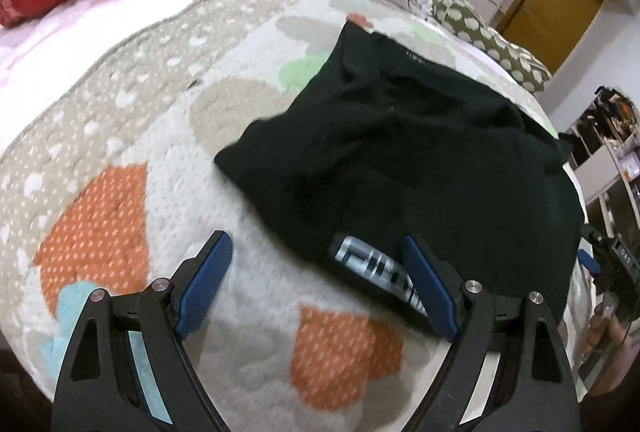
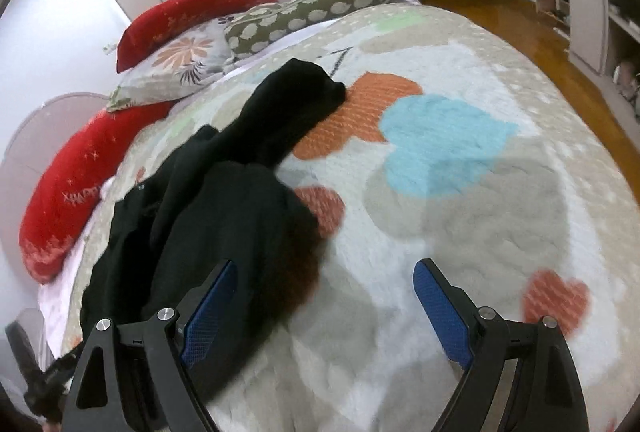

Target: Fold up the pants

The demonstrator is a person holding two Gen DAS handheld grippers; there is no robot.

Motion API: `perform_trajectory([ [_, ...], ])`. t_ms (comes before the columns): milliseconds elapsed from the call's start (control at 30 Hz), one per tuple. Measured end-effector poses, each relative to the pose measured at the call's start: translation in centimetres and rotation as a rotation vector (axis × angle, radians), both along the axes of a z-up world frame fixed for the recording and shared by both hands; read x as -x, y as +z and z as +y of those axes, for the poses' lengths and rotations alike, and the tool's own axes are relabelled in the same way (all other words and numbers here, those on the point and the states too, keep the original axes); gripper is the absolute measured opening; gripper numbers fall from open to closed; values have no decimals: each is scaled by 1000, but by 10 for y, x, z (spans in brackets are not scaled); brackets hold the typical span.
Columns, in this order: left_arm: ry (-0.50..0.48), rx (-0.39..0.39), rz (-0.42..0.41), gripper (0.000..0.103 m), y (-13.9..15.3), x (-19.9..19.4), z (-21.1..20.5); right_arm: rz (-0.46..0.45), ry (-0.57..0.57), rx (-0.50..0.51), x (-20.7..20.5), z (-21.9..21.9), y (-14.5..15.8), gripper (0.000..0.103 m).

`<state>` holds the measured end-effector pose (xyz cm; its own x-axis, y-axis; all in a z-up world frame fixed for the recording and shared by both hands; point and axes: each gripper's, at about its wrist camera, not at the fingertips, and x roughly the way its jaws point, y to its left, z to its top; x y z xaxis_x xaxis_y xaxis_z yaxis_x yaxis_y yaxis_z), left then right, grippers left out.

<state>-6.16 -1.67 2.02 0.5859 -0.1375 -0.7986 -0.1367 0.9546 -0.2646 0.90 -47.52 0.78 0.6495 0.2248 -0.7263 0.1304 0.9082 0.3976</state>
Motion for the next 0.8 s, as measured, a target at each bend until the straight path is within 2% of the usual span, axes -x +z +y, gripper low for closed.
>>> perform_trajectory([
  [67, -31, 5, 6, 88, -2, -11, -10, -28, 5, 16, -13, 5, 1, 91],
  [133, -38, -11, 17, 99, -6, -22, -18, -68, 31, 4, -26, 11, 0, 88],
  [200, -24, -10, 3, 99, -6, -31, -21, -77, 66, -44, -37, 18, -6, 51],
  [233, -26, 10, -10, 94, -6, -34, -21, -72, 77, -55, -41, 20, -7, 26],
  [267, -27, 19, -15, 85, -5, -36, -21, -65, 86, -70, -42, 22, -7, 20],
  [300, -23, 14, -15, 47, -3, -38, -21, -71, 86, -81, -38, 23, -4, 19],
  [333, -36, 35, -12, 22, -1, -40, -20, -88, 83, -84, -32, 22, 2, 17],
  [367, -64, 98, -4, 21, 1, -42, -16, -117, 76, -86, -22, 20, 11, 16],
  [433, -76, 119, -8, 17, 10, -41, -10, -181, 64, -75, 4, 15, 37, 16],
  [467, -86, 119, -20, 17, 16, -38, -7, -219, 56, -37, 24, 13, 55, 16],
  [533, -108, 127, -51, 17, 32, -26, -2, -252, 27, 82, 53, 12, 81, 16],
  [600, -127, 118, -67, 17, 42, -14, 3, -249, 6, 242, 86, 14, 104, 16],
  [633, -134, 110, -75, 17, 46, -8, 6, -240, 14, 263, 98, 13, 107, 20],
  [667, -137, 94, -76, 17, 46, -3, 8, -219, 34, 261, 108, 10, 107, 40],
  [700, -136, 67, -69, 17, 44, 1, 9, -162, 36, 267, 117, 5, 101, 57],
  [733, -130, 30, -55, 17, 39, 5, 10, -110, 8, 291, 126, -4, 95, 82],
  [800, -120, 8, -19, 17, 24, 9, 14, -59, -74, 360, 145, -27, 83, 85],
])
